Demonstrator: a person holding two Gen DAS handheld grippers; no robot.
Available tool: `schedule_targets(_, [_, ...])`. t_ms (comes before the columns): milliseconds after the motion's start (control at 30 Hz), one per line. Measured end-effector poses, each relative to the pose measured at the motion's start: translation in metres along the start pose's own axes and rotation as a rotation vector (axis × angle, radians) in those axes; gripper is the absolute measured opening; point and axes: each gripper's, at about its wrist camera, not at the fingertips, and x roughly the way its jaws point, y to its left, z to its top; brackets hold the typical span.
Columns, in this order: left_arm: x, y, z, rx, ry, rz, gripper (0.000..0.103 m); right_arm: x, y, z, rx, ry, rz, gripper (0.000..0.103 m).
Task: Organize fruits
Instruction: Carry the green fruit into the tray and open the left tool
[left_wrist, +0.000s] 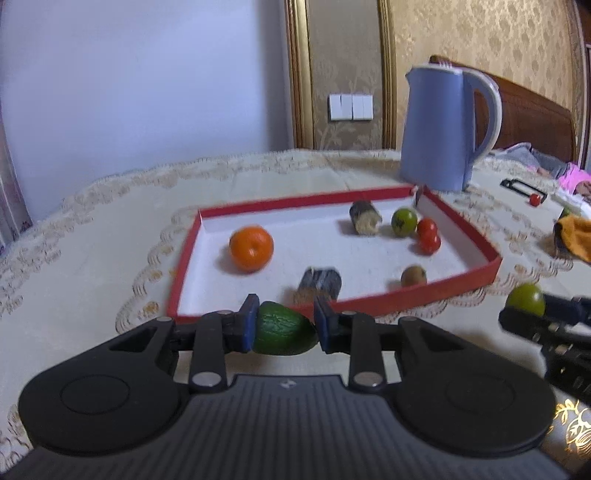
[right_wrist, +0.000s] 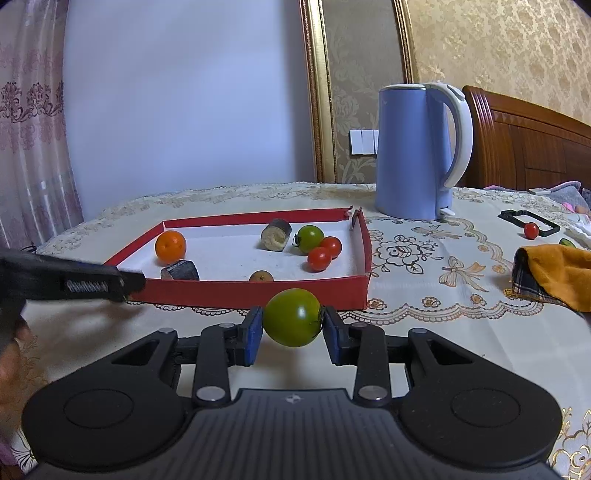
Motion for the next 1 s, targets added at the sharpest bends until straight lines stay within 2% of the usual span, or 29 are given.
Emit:
schedule_targets(200, [0.000, -0.001, 0.020, 0.014, -0.041, 0.042, 0.029, -0.003, 0.002, 0.000, -0.002, -0.008, 0.009, 0.034])
schedule_targets(467, [0.019, -0.009, 0.050, 0.043, -0.073, 0.074, 0.029, -0.009, 0.001, 0.001, -0.001, -0.021, 0.012, 0.034])
schedule_targets(700, [0.045, -0.020, 0.067, 0.078, -0.067, 0.105, 0.029, -0.013, -0.002, 0.001, 0.003, -0.033, 0.012, 0.034])
schedule_targets(1000, [0.084, -0.031, 0.082, 0.114, -0.062, 0.092, 0.029, -0.014, -0.004, 0.001, 0.013, -0.036, 0.012, 0.034])
